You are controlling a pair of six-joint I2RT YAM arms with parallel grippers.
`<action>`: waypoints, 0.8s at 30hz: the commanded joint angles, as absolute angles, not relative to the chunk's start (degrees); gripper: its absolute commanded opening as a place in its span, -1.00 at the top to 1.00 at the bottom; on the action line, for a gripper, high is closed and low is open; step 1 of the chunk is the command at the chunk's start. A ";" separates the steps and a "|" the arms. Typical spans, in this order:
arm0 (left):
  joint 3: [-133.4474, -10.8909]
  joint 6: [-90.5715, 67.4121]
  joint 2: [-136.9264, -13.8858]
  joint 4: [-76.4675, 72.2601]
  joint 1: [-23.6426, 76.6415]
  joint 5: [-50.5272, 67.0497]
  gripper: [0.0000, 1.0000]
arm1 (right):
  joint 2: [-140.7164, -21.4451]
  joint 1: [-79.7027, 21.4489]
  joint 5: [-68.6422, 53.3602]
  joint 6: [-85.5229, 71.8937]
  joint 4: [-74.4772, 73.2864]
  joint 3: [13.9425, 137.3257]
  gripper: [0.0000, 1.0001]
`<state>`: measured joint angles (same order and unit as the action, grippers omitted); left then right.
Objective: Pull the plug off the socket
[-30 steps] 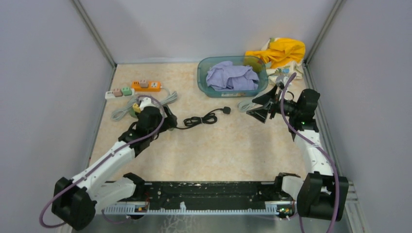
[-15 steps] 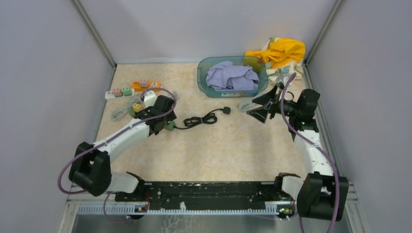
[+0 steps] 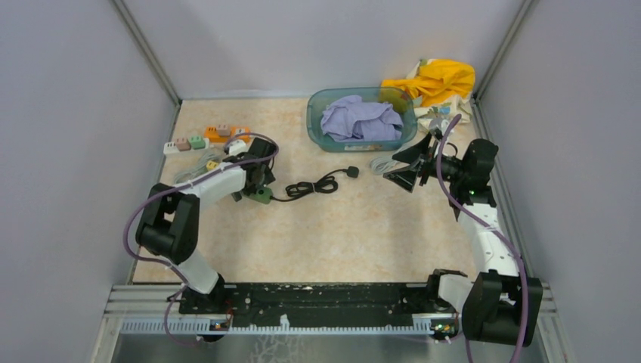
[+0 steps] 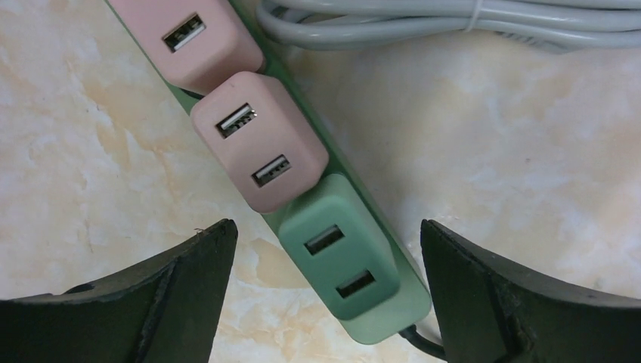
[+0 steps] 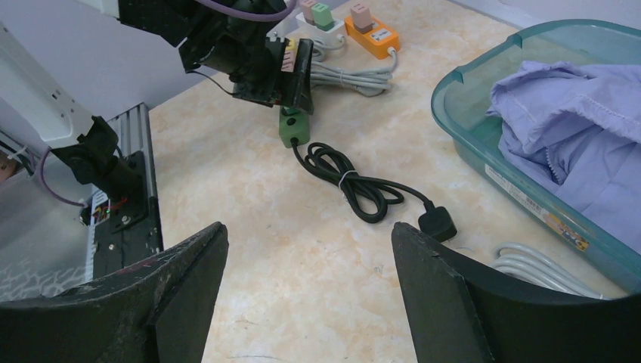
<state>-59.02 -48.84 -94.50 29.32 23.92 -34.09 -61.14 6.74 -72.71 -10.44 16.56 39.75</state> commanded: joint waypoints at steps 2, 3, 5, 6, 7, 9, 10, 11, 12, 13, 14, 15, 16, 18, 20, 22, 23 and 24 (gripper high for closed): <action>-58.87 -54.75 -96.09 32.75 22.33 -32.69 -0.87 | -59.64 6.24 -73.16 -9.14 18.02 41.66 -0.59; -58.47 -54.79 -96.29 32.19 22.17 -32.29 -0.85 | -59.61 6.20 -73.13 -9.18 18.04 41.66 -0.59; -58.12 -54.78 -97.05 31.47 21.85 -31.54 -0.81 | -59.61 6.15 -73.13 -9.16 18.04 41.65 -0.59; -58.18 -54.81 -97.54 31.31 21.74 -31.29 -0.78 | -59.64 6.14 -73.15 -9.15 18.00 41.66 -0.59; -58.29 -54.89 -98.08 31.21 21.60 -31.03 -0.76 | -59.55 6.11 -73.13 -9.10 17.94 41.62 -0.59; -58.44 -55.54 -98.87 31.22 21.24 -30.36 -0.75 | -59.59 6.15 -73.13 -9.05 17.93 41.60 -0.59; -58.45 -55.67 -99.14 31.09 21.12 -30.11 -0.75 | -59.59 6.15 -73.13 -9.05 17.93 41.58 -0.59; -58.37 -55.84 -99.36 30.92 20.98 -29.85 -0.74 | -59.50 6.15 -73.13 -9.10 17.93 41.61 -0.59; -58.32 -55.80 -99.55 30.71 20.94 -29.61 -0.74 | -59.50 6.15 -73.13 -8.99 17.93 41.65 -0.59; -58.28 -55.80 -99.70 30.49 20.92 -29.48 -0.72 | -59.40 6.08 -73.15 -8.97 17.86 41.66 -0.59; -58.20 -55.81 -99.86 30.39 20.92 -29.30 -0.70 | -59.29 6.19 -73.13 -8.97 17.84 41.65 -0.59; -58.05 -55.78 -99.97 30.24 20.92 -29.15 -0.68 | -59.41 6.18 -73.13 -8.96 17.84 41.66 -0.59; -57.89 -55.77 -100.09 30.08 20.84 -28.99 -0.65 | -59.41 6.16 -73.13 -8.96 17.84 41.66 -0.59; -57.60 -55.88 -100.33 29.97 20.81 -28.85 -0.59 | -59.36 6.15 -73.13 -8.89 17.84 41.66 -0.59; -57.36 -55.98 -100.44 30.05 20.82 -28.60 -0.51 | -59.41 6.15 -73.13 -8.88 17.77 41.66 -0.59; -57.08 -55.94 -100.48 30.18 20.81 -28.16 -0.40 | -59.37 6.16 -73.13 -8.88 17.75 41.74 -0.59; -56.98 -55.83 -100.46 30.35 20.83 -27.87 -0.31 | -59.38 6.11 -73.15 -8.81 17.73 41.75 -0.59; -56.88 -55.75 -100.39 30.59 20.76 -27.42 -0.25 | -59.41 6.15 -73.17 -8.79 17.67 41.75 -0.59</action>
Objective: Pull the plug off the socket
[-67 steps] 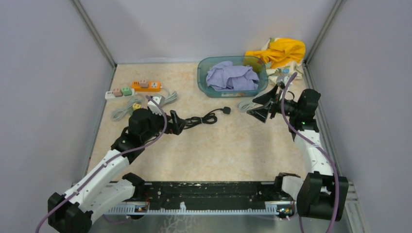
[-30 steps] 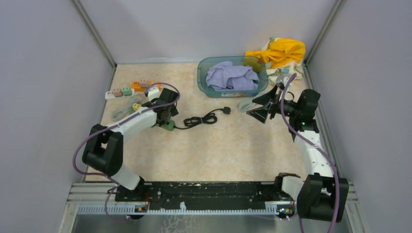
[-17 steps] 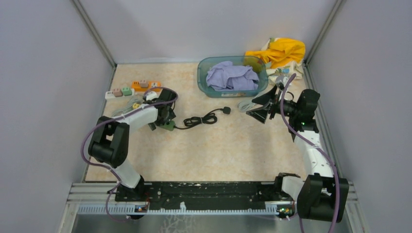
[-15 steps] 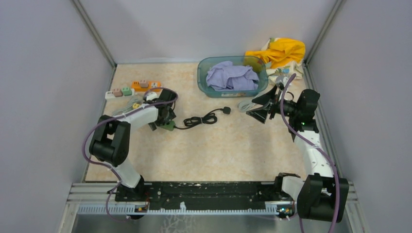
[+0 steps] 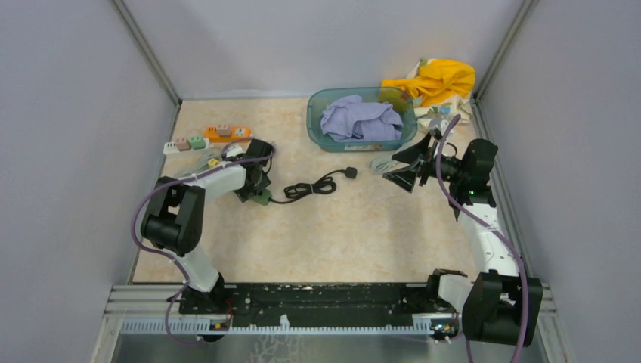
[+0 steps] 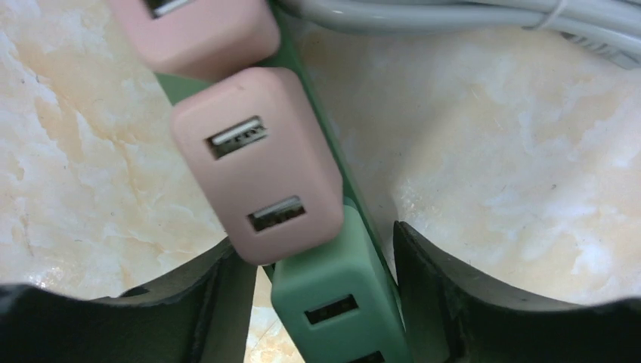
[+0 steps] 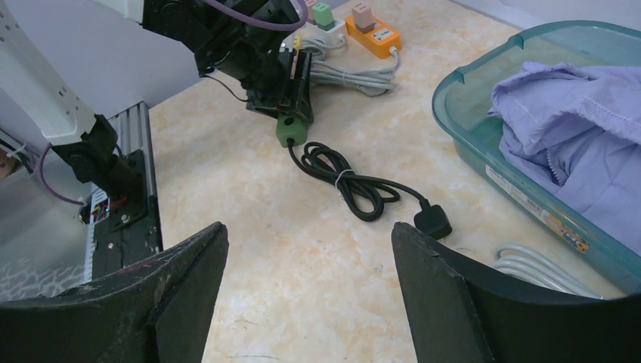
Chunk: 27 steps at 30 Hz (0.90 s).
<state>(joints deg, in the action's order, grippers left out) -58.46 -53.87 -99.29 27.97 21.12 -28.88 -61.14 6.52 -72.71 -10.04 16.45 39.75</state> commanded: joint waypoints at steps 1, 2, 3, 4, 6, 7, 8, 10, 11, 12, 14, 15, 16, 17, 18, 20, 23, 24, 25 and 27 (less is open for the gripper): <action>-56.72 -55.74 -100.21 30.73 20.82 -27.04 -0.14 | -59.45 6.15 -73.15 -8.81 17.67 41.75 -0.59; -56.41 -55.72 -100.01 30.81 20.83 -26.39 -0.03 | -59.41 6.15 -73.13 -8.79 17.67 41.75 -0.59; -56.03 -55.66 -99.64 30.84 20.83 -25.80 0.12 | -59.48 6.15 -73.13 -8.86 17.67 41.75 -0.59; -55.77 -55.41 -99.26 30.85 20.83 -24.98 0.27 | -59.50 6.15 -73.13 -8.76 17.60 41.75 -0.59; -54.91 -55.03 -98.38 30.76 20.83 -23.53 0.48 | -59.49 6.14 -73.16 -8.76 17.58 41.75 -0.59; -54.52 -54.62 -97.79 30.84 20.83 -22.85 0.50 | -59.49 6.17 -73.14 -8.73 17.58 41.74 -0.59; -53.98 -54.32 -97.20 30.77 20.79 -22.29 0.51 | -59.50 6.15 -73.13 -8.70 17.53 41.77 -0.59; -52.78 -53.24 -95.44 29.93 20.83 -20.79 0.55 | -59.43 6.17 -73.17 -8.62 17.49 41.83 -0.59; -51.78 -52.78 -94.49 29.62 20.83 -19.62 0.56 | -59.47 6.16 -73.13 -8.64 17.49 41.84 -0.59; -50.98 -52.25 -93.49 29.16 20.83 -18.62 0.56 | -59.47 6.14 -73.13 -8.62 17.49 41.86 -0.59; -49.38 -51.24 -91.32 28.68 20.83 -16.61 0.59 | -59.47 6.18 -73.08 -8.50 17.40 41.84 -0.59; -48.50 -50.84 -90.01 28.57 20.91 -15.77 0.60 | -59.46 6.16 -73.04 -8.42 17.38 41.84 -0.59; -47.40 -50.23 -88.43 28.15 20.92 -14.80 0.60 | -59.50 6.20 -73.08 -8.36 17.32 41.84 -0.59; -46.07 -49.66 -86.76 27.35 20.92 -13.91 0.61 | -59.47 6.16 -73.04 -8.35 17.32 41.84 -0.59; -44.42 -49.27 -84.74 26.41 20.92 -13.18 0.62 | -59.50 6.11 -73.05 -8.35 17.26 41.85 -0.59; -41.03 -48.12 -80.01 23.69 20.92 -11.59 0.63 | -59.50 6.16 -73.10 -8.31 17.20 41.91 -0.59; -36.86 -46.44 -72.99 20.39 20.91 -9.54 0.69 | -59.50 6.15 -73.05 -8.22 17.14 41.92 -0.59; -36.34 -45.76 -71.45 20.16 20.98 -9.11 0.73 | -59.45 6.15 -73.08 -8.18 17.14 41.92 -0.59; -36.08 -45.01 -70.08 20.06 21.07 -8.56 0.76 | -59.47 6.15 -73.04 -8.13 17.05 41.92 -0.59; -35.95 -42.51 -68.33 19.93 21.67 -8.21 0.79 | -59.48 6.20 -73.06 -8.09 17.01 41.92 -0.59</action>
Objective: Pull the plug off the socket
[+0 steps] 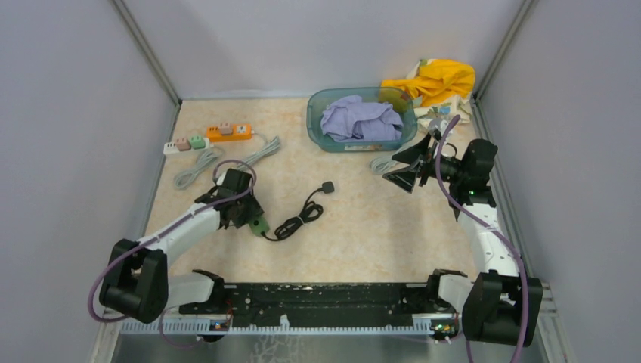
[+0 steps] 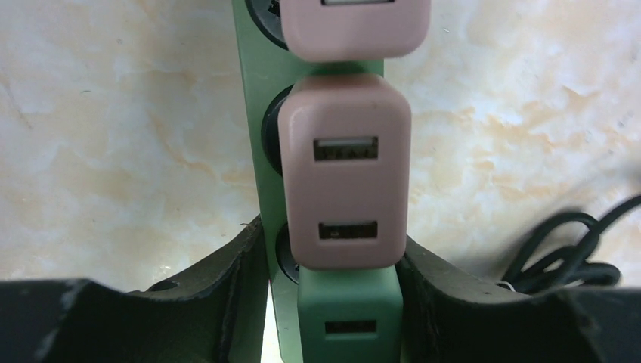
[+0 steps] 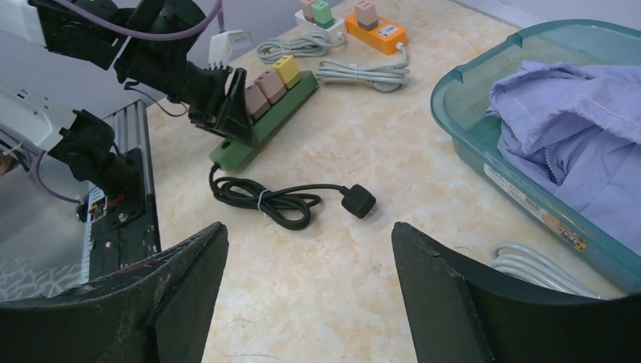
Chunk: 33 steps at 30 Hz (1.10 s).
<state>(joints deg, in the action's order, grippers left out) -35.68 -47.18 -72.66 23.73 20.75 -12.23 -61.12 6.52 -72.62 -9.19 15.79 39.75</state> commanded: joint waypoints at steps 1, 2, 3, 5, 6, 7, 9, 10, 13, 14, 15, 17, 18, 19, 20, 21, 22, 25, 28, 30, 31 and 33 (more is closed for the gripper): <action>-35.84 -41.33 -67.81 19.70 22.30 -8.30 0.79 | -59.50 6.20 -73.08 -8.09 17.05 41.92 -0.59; -35.86 -40.19 -67.54 19.50 22.90 -8.32 0.79 | -59.49 6.20 -73.11 -8.09 17.05 41.92 -0.59; -35.82 -38.99 -67.57 19.10 23.80 -8.53 0.79 | -59.41 6.18 -73.02 -8.09 17.05 41.92 -0.59; -35.64 -37.37 -68.01 18.72 25.82 -9.39 0.79 | -59.34 6.19 -72.96 -8.00 16.97 41.92 -0.59; -35.48 -36.66 -68.24 18.38 27.07 -9.86 0.79 | -59.28 6.16 -72.98 -7.92 16.96 41.92 -0.59; -35.38 -36.12 -68.55 18.15 28.32 -10.64 0.79 | -59.32 6.15 -72.95 -7.91 16.92 41.92 -0.59; -35.17 -35.01 -69.13 17.58 31.69 -12.13 0.79 | -59.25 6.15 -72.91 -7.83 16.88 41.92 -0.59; -35.09 -34.31 -69.43 17.27 33.06 -12.73 0.79 | -59.20 6.20 -72.88 -7.83 16.80 41.92 -0.59; -34.53 -32.07 -69.96 15.69 36.64 -14.78 0.79 | -59.21 6.16 -72.86 -7.80 16.79 41.92 -0.59; -34.21 -31.15 -70.15 14.99 37.73 -15.31 0.79 | -59.23 6.15 -72.86 -7.74 16.79 41.92 -0.59; -33.86 -30.23 -70.21 14.12 38.62 -15.59 0.79 | -59.18 6.20 -72.87 -7.74 16.73 41.92 -0.59; -32.93 -27.90 -70.31 12.00 40.07 -15.24 0.78 | -59.18 6.15 -72.86 -7.74 16.70 41.92 -0.59; -32.61 -26.82 -70.27 10.97 40.68 -14.98 0.78 | -59.13 6.11 -72.86 -7.67 16.70 41.92 -0.59; -32.19 -25.75 -70.31 9.98 41.30 -14.56 0.78 | -59.10 6.18 -72.88 -7.65 16.68 41.92 -0.59; -31.84 -24.62 -70.30 9.04 41.88 -14.18 0.78 | -59.09 6.16 -72.84 -7.59 16.62 41.92 -0.59; -31.56 -23.70 -70.29 7.80 42.45 -13.88 0.78 | -59.10 6.15 -72.78 -7.61 16.61 41.89 -0.59; -31.33 -22.80 -70.31 7.09 43.04 -13.50 0.78 | -59.10 6.15 -72.80 -7.61 16.61 41.90 -0.59; -30.95 -19.94 -70.48 5.07 44.49 -12.65 0.78 | -59.23 6.15 -72.80 -7.50 16.55 41.92 -0.59; -30.57 -17.06 -70.49 3.01 46.09 -11.45 0.77 | -59.22 6.15 -72.77 -7.48 16.52 41.92 -0.59; -30.34 -15.34 -70.53 1.83 47.25 -10.88 0.77 | -59.21 6.15 -72.69 -7.40 16.52 41.92 -0.59; -30.35 -14.63 -70.64 1.39 47.82 -10.59 0.77 | -59.21 6.20 -72.73 -7.38 16.51 41.92 -0.59; -30.12 -13.06 -70.79 0.18 48.76 -9.73 0.77 | -59.22 6.15 -72.73 -7.34 16.44 41.92 -0.59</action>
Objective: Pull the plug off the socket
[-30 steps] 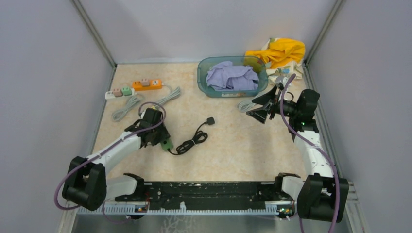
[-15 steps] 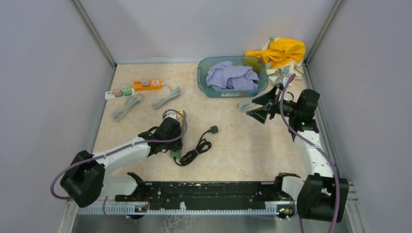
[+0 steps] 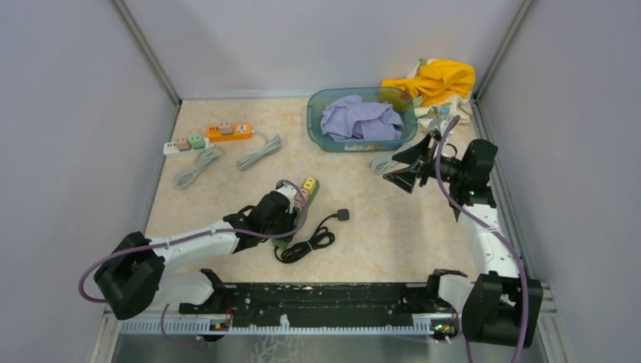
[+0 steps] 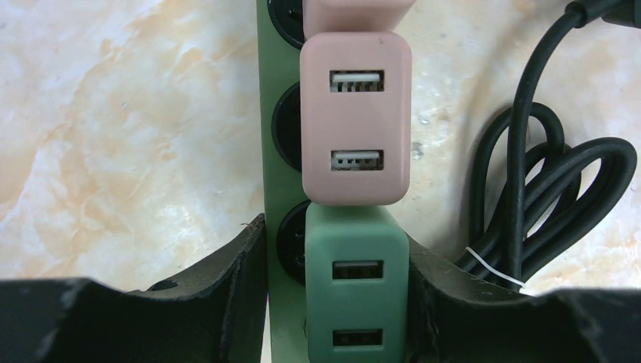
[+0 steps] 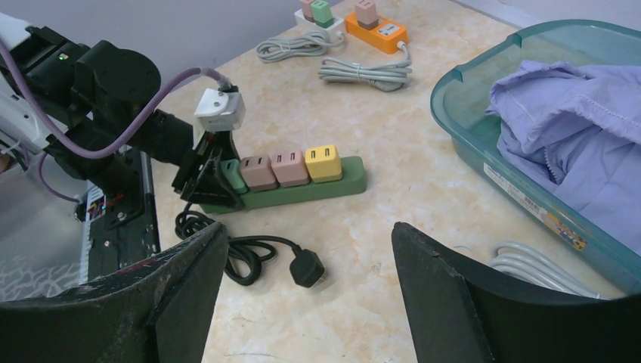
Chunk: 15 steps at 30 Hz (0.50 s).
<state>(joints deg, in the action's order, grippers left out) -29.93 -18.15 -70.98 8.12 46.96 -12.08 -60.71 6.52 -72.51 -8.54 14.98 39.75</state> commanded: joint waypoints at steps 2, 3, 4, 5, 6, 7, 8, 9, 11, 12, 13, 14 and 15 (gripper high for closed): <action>-30.10 -11.79 -71.11 -0.86 49.46 -9.11 0.77 | -59.22 6.15 -72.71 -7.30 16.44 41.92 -0.59; -30.21 -11.19 -71.44 -1.17 49.85 -8.80 0.77 | -59.24 6.15 -72.70 -7.30 16.44 41.92 -0.59; -30.35 -10.64 -71.81 -1.41 50.24 -8.48 0.77 | -59.16 6.15 -72.73 -7.29 16.36 41.92 -0.59; -30.48 -10.00 -72.13 -1.81 50.58 -8.15 0.76 | -59.27 6.15 -72.76 -7.23 16.35 41.92 -0.59; -30.65 -9.41 -72.62 -2.18 50.99 -7.83 0.76 | -59.28 6.17 -72.69 -7.21 16.35 41.95 -0.59; -30.78 -8.74 -73.02 -2.50 51.48 -7.54 0.76 | -59.26 6.15 -72.72 -7.23 16.35 42.00 -0.59; -30.96 -8.16 -73.46 -2.81 51.93 -7.48 0.76 | -59.27 6.15 -72.69 -7.21 16.30 42.01 -0.59; -31.16 -7.59 -74.00 -3.08 52.34 -7.47 0.76 | -59.30 6.14 -72.73 -7.21 16.27 42.01 -0.59; -31.66 -6.41 -75.04 -3.55 53.23 -7.42 0.76 | -59.24 6.09 -72.76 -7.08 16.13 42.01 -0.59; -31.92 -5.44 -75.60 -4.01 53.91 -7.44 0.76 | -59.21 6.14 -72.69 -7.04 16.09 42.01 -0.59; -32.02 -4.79 -76.05 -4.37 54.17 -7.32 0.76 | -59.25 6.15 -72.69 -7.05 16.08 42.01 -0.59; -32.26 -4.10 -76.62 -4.80 54.59 -7.23 0.76 | -59.31 6.15 -72.73 -7.08 16.08 42.01 -0.59; -32.53 -3.44 -77.11 -5.24 54.85 -7.09 0.76 | -59.32 6.15 -72.71 -7.05 16.08 42.01 -0.59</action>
<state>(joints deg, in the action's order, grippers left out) -29.91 -7.79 -75.81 0.95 52.99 -9.54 -60.71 6.52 -72.51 -8.49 14.92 39.75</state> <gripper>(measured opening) 0.543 0.795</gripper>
